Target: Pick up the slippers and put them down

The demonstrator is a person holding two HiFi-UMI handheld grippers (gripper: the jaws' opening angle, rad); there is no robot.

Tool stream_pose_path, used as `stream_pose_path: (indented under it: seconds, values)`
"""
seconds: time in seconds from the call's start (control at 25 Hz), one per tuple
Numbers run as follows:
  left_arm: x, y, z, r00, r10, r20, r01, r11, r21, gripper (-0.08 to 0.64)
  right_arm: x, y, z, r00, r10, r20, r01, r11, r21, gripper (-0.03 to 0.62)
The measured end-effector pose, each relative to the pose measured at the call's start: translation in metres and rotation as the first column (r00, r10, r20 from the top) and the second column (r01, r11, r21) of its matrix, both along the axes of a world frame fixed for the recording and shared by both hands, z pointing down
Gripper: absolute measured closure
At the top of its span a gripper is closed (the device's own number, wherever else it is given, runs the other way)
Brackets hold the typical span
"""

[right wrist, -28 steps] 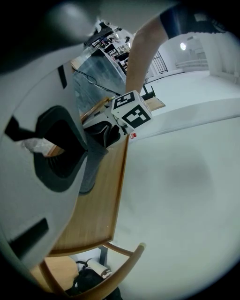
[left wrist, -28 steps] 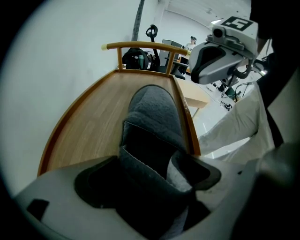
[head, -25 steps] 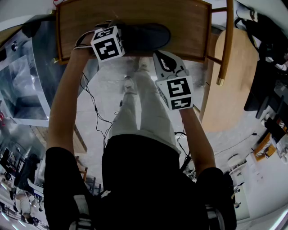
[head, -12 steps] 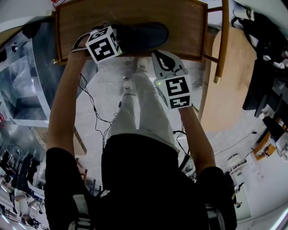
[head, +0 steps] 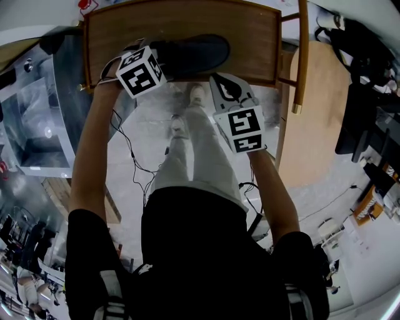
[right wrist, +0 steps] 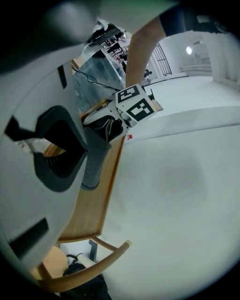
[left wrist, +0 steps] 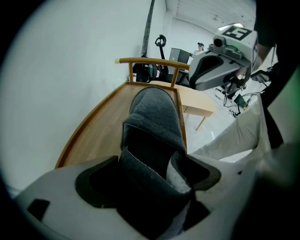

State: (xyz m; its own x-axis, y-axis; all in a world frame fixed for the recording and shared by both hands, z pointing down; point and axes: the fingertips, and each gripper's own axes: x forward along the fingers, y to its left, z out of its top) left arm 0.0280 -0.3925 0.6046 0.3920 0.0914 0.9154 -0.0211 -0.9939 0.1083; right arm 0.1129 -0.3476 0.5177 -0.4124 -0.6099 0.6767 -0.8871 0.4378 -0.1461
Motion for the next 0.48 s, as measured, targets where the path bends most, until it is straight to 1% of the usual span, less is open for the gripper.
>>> stream_pose_path:
  seconds: [0.28, 0.48]
  values:
    - [-0.015, 0.003, -0.024, 0.998, -0.059, -0.007, 0.06, 0.998, 0.035, 0.13, -0.001, -0.002, -0.025, 1.0, 0.003, -0.021, -0.002, 0.999, 0.044, 0.592]
    - [-0.028, 0.012, -0.041, 0.993, -0.11, -0.032, 0.111, 0.993, 0.044, 0.13, -0.002, 0.005, -0.043, 0.999, -0.008, -0.05, 0.012, 0.998, 0.067, 0.592]
